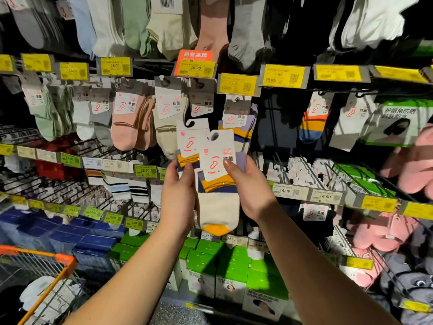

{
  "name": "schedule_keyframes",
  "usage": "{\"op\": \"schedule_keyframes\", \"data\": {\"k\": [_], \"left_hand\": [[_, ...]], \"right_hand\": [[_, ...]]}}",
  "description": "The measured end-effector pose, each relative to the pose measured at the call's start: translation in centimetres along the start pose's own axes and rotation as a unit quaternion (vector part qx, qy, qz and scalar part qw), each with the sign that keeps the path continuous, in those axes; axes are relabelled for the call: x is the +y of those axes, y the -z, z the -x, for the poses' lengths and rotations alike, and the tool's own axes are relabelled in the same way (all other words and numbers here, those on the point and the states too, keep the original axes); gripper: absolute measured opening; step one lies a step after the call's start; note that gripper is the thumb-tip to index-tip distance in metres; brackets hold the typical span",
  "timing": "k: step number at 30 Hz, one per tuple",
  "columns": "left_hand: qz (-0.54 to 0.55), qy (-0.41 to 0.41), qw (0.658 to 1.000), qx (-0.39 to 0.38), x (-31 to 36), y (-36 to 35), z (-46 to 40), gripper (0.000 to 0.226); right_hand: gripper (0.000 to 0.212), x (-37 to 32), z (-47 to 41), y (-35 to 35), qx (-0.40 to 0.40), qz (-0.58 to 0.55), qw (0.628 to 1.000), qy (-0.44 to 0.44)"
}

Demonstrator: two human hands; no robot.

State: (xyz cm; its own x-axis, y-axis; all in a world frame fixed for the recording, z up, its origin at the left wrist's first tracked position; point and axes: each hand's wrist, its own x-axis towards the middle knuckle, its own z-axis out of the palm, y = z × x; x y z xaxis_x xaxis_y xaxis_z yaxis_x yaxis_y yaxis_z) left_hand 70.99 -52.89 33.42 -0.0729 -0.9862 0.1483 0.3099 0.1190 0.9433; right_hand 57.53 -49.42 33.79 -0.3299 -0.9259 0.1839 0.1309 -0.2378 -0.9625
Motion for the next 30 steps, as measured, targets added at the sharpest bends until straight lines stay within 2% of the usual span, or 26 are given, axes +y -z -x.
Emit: {"op": "schedule_keyframes", "data": {"k": [2, 5, 8, 14, 19, 23, 26, 30], "left_hand": [[0.009, -0.006, 1.000, 0.020, 0.0, 0.4, -0.3, 0.014], [-0.007, -0.019, 0.999, 0.044, 0.6, 1.0, -0.5, 0.029], [-0.007, -0.022, 0.998, 0.056, 0.8, 1.6, -0.5, 0.040], [-0.007, -0.027, 0.999, 0.037, 1.0, 1.7, -0.3, 0.047], [-0.018, -0.031, 0.999, 0.020, 1.0, 1.8, -0.2, 0.028], [-0.015, -0.030, 0.999, 0.017, 1.1, 1.9, -0.3, 0.028], [-0.014, -0.030, 0.999, 0.010, 1.2, 1.8, -0.2, 0.027], [-0.013, -0.021, 1.000, 0.010, 1.3, 1.6, -0.2, 0.023]], "right_hand": [[0.028, -0.4, -0.6, 0.7, 0.007, -0.034, 0.999, -0.005], [0.029, -1.5, -2.1, 1.9, 0.040, -0.058, 0.997, -0.006], [0.028, -2.6, -4.6, 2.5, 0.079, -0.024, 0.997, 0.001], [0.031, -3.6, -9.8, 2.7, 0.092, 0.064, 0.993, 0.022], [0.068, -4.1, -12.5, 2.8, 0.123, 0.142, 0.982, 0.013], [0.056, -3.3, -13.5, 3.6, 0.153, 0.192, 0.969, 0.012], [0.051, -3.2, -14.1, 3.9, 0.166, 0.324, 0.931, 0.026], [0.055, -4.0, -14.5, 3.6, 0.186, 0.562, 0.806, 0.000]]}}
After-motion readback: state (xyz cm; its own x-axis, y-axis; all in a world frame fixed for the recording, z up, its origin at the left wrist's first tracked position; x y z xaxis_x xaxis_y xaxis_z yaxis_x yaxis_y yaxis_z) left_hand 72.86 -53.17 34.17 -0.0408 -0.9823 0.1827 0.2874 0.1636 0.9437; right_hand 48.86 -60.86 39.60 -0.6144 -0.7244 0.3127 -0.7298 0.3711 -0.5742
